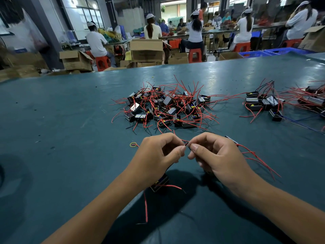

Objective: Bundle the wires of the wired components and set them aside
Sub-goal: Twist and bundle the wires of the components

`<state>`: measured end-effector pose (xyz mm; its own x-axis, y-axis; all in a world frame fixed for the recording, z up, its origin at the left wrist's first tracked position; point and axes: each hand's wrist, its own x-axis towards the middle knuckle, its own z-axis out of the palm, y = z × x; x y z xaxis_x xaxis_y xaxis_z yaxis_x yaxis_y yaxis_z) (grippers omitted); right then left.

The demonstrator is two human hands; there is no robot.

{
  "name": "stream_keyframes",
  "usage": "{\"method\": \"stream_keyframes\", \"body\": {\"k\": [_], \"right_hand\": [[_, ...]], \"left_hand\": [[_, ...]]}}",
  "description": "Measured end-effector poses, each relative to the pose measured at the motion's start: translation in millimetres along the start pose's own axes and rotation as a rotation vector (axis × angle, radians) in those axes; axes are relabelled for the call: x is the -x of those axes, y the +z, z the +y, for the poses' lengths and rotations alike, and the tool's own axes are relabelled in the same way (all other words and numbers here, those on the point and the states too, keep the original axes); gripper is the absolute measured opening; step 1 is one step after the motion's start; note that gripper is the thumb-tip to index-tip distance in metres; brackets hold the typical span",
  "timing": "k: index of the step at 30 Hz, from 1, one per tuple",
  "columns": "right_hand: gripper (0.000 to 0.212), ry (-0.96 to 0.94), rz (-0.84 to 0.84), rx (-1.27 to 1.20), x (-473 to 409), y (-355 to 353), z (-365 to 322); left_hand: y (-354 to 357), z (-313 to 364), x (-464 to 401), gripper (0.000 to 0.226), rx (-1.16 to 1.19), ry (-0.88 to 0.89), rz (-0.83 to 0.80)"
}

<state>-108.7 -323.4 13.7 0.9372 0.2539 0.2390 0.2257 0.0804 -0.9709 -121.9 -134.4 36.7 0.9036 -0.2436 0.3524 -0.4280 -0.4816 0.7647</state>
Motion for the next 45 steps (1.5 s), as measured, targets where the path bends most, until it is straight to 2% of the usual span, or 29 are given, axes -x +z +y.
{"method": "stream_keyframes", "body": {"k": [8,17,25,32,39,41,43,45], "right_hand": [[0.014,-0.021,0.043,-0.06,0.7,5.2,1.8],[0.024,0.035,0.04,-0.133,1.1,5.4,-2.7],[0.016,0.021,0.049,-0.069,0.5,4.3,-0.8],[0.02,0.069,0.082,-0.111,-2.0,1.1,-3.1],[0.026,0.119,0.022,-0.101,-5.4,-10.4,-16.0],[0.031,0.126,0.006,-0.1,-6.6,-11.9,-18.2],[0.035,0.131,-0.024,-0.081,-6.7,-13.8,-19.3],[0.035,0.135,-0.058,-0.059,-5.8,-15.0,-19.5]], "left_hand": [[2.8,-0.9,0.8,0.008,0.033,-0.017,-0.008],[4.6,-0.3,0.2,0.008,0.061,-0.038,-0.006],[1.4,-2.3,-0.8,0.008,0.075,-0.033,-0.011],[-15.1,-6.8,-6.9,0.021,0.17,-0.009,-0.083],[-26.9,-11.9,-10.2,0.011,0.126,-0.003,-0.001],[-34.6,-14.3,-10.4,0.007,0.047,-0.034,-0.087],[-42.6,-17.0,-9.5,0.003,-0.104,-0.095,-0.29],[-46.7,-19.4,-7.3,0.008,-0.241,-0.134,-0.452]]}}
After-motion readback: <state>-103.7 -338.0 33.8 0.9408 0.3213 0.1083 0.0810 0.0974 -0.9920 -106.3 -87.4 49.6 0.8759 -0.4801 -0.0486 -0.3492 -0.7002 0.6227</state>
